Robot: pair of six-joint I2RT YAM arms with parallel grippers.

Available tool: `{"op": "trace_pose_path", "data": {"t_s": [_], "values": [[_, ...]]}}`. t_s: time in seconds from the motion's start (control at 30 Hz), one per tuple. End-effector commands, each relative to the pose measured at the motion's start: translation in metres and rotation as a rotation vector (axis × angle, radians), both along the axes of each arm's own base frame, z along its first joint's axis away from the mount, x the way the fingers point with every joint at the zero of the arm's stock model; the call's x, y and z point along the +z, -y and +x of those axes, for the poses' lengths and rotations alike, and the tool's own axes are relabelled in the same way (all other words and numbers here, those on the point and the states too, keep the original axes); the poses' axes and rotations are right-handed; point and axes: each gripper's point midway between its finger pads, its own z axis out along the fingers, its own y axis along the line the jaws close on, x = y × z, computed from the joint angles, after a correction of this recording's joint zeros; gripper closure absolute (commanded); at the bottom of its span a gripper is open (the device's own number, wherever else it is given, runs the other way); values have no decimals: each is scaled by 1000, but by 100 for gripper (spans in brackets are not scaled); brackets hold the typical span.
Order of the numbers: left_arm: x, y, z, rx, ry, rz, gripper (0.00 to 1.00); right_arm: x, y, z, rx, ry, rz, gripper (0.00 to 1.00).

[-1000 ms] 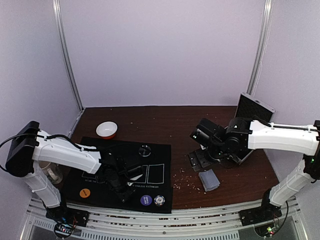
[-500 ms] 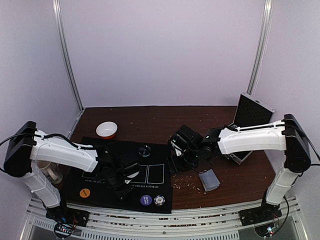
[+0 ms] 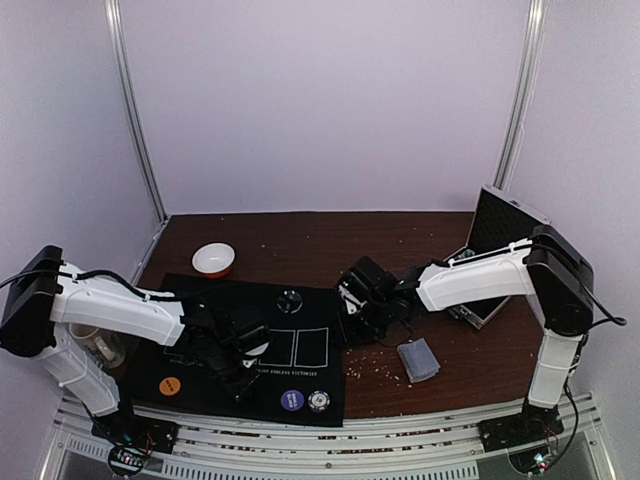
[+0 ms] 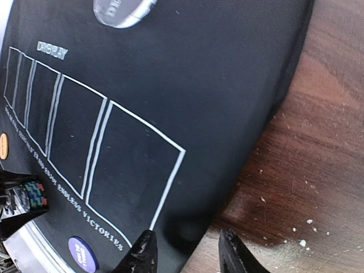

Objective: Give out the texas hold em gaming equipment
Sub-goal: Move the poker chips pile to the big blind area.

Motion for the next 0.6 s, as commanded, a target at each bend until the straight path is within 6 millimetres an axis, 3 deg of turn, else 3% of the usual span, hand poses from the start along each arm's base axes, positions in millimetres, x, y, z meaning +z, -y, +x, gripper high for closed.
{"op": "trace_pose_path", "data": {"t_s": [0.0, 0.33, 0.43, 0.57], "values": [[1, -7, -2, 33, -18, -7, 100, -10, 2, 1, -2, -19, -6, 62], [0, -23, -4, 71, -26, 18, 100, -28, 6, 2, -4, -55, 14, 75], [-1, -29, -4, 92, -33, 28, 100, -28, 4, 0, 10, -68, 33, 82], [-3, -37, -6, 119, -42, 46, 100, -30, 12, 0, -3, -78, 42, 100]]}}
